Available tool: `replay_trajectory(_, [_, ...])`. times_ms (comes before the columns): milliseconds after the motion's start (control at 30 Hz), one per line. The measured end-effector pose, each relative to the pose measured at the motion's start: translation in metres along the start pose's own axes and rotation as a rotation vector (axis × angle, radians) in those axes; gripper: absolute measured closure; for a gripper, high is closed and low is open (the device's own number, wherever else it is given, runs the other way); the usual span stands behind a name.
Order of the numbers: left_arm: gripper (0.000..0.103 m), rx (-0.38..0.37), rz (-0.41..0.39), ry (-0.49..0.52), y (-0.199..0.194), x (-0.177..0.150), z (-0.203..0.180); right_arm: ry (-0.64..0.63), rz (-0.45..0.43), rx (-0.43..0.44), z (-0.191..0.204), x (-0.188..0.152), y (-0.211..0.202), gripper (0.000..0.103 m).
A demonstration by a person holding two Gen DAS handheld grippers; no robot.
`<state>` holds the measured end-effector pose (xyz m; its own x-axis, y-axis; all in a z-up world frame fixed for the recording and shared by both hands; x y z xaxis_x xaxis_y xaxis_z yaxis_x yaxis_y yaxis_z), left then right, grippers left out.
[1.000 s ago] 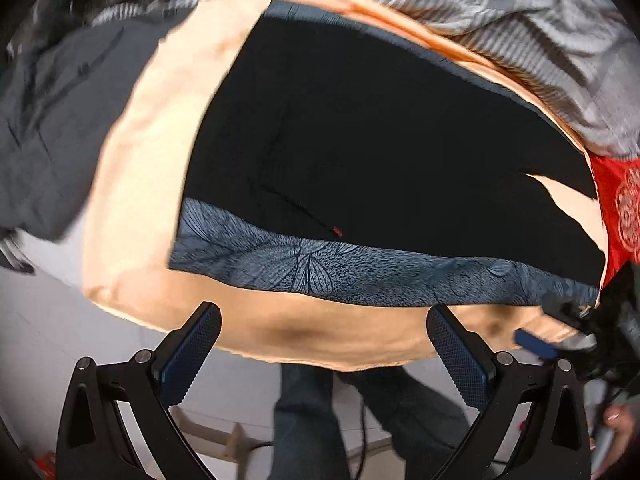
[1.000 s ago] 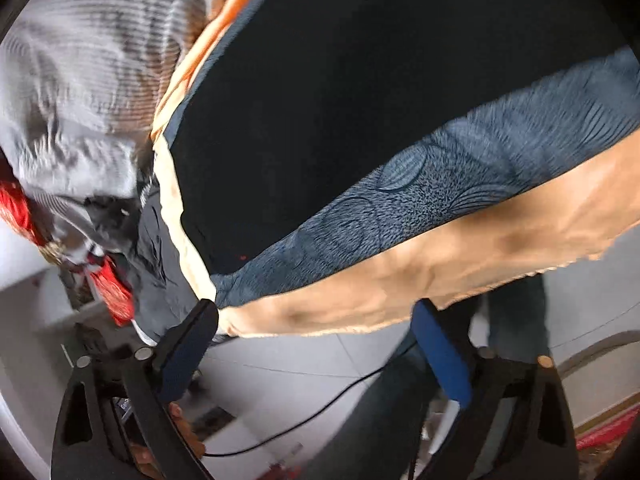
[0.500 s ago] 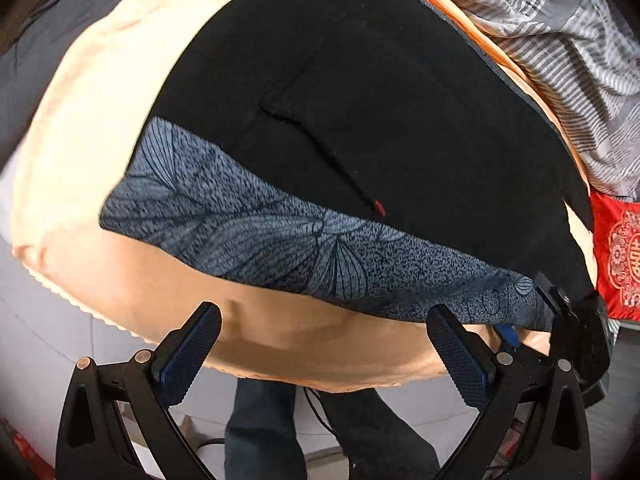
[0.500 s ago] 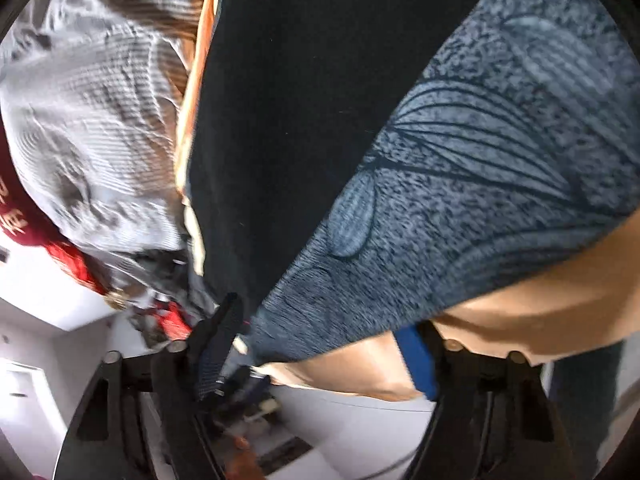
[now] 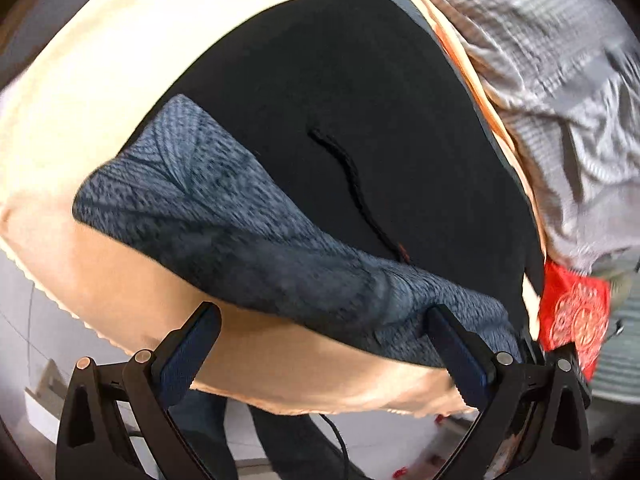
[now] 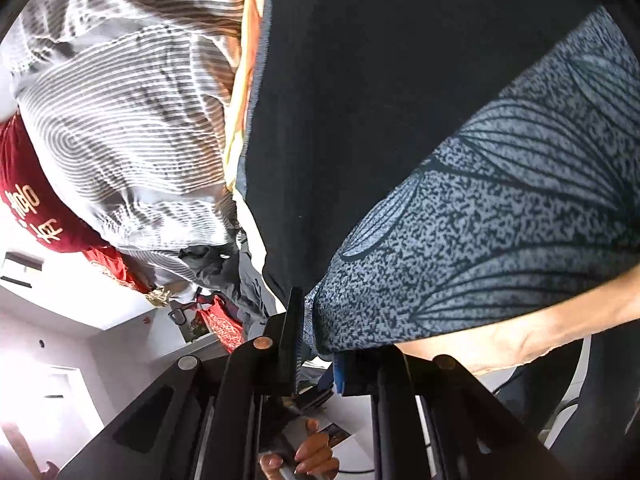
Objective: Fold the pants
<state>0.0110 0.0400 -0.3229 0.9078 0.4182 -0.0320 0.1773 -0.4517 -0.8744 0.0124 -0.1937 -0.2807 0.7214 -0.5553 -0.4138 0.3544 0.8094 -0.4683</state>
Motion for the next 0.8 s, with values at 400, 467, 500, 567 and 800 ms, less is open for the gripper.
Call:
replay_trajectory(400, [0.064,0.004,-0.005,-0.009,-0.020,0.028,0.005,-0.076,0.023,-0.105,0.012,0.003,-0.001,0.089])
replay_trajectory(467, [0.072,0.004,-0.029,0.028,-0.037,0.035,-0.008,-0.102,0.032,-0.123,0.023,0.005,-0.001,0.089])
replay_trajectory(500, [0.072,0.008,-0.039,0.044,-0.044,0.038,-0.012,-0.123,0.038,-0.128,0.031,0.007,-0.002,0.089])
replay_trajectory(567, [0.072,0.014,-0.071,0.074,-0.059,0.052,-0.028,-0.159,0.049,-0.131,0.048,0.013,-0.005,0.089])
replay_trajectory(800, [0.072,0.057,-0.184,0.142,-0.069,0.144,-0.086,-0.275,0.107,-0.145,0.116,0.068,0.008,0.089])
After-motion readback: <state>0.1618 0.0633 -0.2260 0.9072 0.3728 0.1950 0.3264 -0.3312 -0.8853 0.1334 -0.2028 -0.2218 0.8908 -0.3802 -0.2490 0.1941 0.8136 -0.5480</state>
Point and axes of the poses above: each gripper's, at about its wrist camera, not at the fingertips, and y roughly the way its jaws point, z to its left, x to its top, the point moved 10 cm from there along y, roughly the way its jaws point, and after that the axes turned 5 degrees about y, right-handed, at the moved point
